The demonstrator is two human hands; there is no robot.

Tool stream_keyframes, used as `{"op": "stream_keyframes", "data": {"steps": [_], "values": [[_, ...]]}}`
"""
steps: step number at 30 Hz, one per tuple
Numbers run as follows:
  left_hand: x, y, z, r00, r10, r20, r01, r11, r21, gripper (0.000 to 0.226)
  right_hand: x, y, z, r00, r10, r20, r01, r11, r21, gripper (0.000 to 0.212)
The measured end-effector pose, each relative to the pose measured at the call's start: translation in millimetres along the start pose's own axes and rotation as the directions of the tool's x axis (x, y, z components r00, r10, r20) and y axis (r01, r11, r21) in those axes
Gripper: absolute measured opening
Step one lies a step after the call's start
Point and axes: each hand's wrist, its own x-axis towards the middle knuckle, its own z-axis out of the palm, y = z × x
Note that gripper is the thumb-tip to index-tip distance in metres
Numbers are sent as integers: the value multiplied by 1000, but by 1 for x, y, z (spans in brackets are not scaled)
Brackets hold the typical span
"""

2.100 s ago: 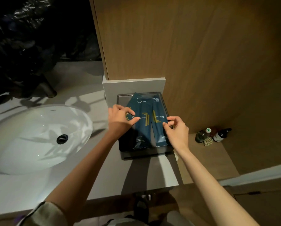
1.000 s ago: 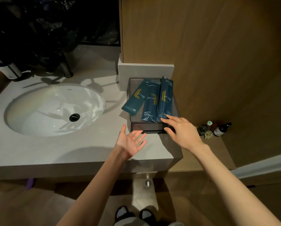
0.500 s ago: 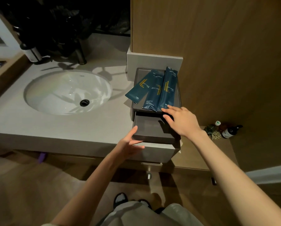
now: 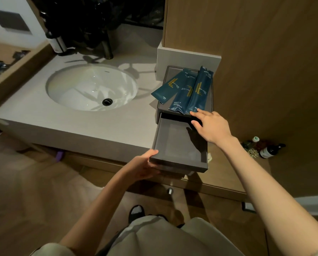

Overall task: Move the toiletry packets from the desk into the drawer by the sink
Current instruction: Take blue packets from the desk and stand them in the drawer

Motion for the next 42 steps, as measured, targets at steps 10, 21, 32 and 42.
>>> {"op": "stream_keyframes", "data": {"steps": [10,21,32,42], "values": [[-13,-31,3,999,39,-31,-39,999,13,39,-2,-2,-1,1000,2,-3,-2,1000,4,46],[-26,15,-27,828,498,-258,-111,596,795,51,-1,1,-7,999,-31,-31,32,999,36,44],[37,168,-15,643,738,-206,-517,617,593,51,26,-2,-21,967,171,-189,-101,937,334,36],[114,212,2,713,689,-126,-427,570,702,98,78,-11,-4,902,424,-82,-354,834,423,54]]}}
